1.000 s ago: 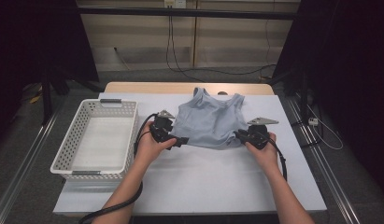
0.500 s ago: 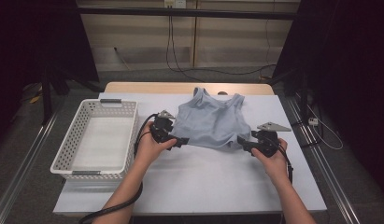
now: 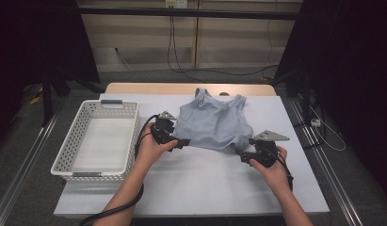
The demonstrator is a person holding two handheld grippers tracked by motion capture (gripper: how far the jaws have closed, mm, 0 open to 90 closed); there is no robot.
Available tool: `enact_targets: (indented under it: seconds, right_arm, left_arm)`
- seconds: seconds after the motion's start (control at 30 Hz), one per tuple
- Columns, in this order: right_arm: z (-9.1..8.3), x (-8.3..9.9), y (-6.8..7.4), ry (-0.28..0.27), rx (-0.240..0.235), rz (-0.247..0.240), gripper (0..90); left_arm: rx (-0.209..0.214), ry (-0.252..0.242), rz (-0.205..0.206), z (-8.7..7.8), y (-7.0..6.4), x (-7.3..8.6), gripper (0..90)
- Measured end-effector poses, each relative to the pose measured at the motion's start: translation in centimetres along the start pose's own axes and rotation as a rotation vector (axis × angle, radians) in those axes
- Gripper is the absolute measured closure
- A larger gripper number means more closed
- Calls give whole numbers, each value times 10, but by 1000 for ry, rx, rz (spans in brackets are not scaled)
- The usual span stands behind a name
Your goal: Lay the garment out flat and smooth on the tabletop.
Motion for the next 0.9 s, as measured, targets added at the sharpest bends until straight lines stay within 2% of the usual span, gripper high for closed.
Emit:
enact_targets:
  seconds: [0.07,0.13,0.2,0.3,0.47,0.57,0.67,0.9]
  right_arm:
    - [2,1,7,4,5,-18,359]
    - [4,2,12,16,4,-39,418]
    - [8,4,15,30,15,-46,400]
    - [17,6,11,36,66,-62,406]
    - [24,6,5,38,85,-56,705]
    - [22,5,0,33,76,-44,799]
    - [17,2,-6,11,65,-11,820]
    - [1,-13,-22,-51,71,24,824]
  left_arm:
    - [-1,1,-1,-1,0,0,93]
    - [1,-2,-3,-1,1,0,93]
    - [3,1,-5,0,1,1,93]
    - [2,0,-7,0,2,1,93]
    - [4,-1,-7,0,2,1,93]
    - [3,0,-8,0,2,2,93]
    - [6,1,-10,2,1,2,93]
    - [8,-1,1,1,0,1,93]
Point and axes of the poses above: each handheld gripper's, and its own axes: z roughly forward along the jaws, x roughly out of its underside, y roughly to its left, the point moved 7 cm from there along z, roughly forward along the jaws, and after that the axes turned 11 degrees about x, right-handed, at the moved point
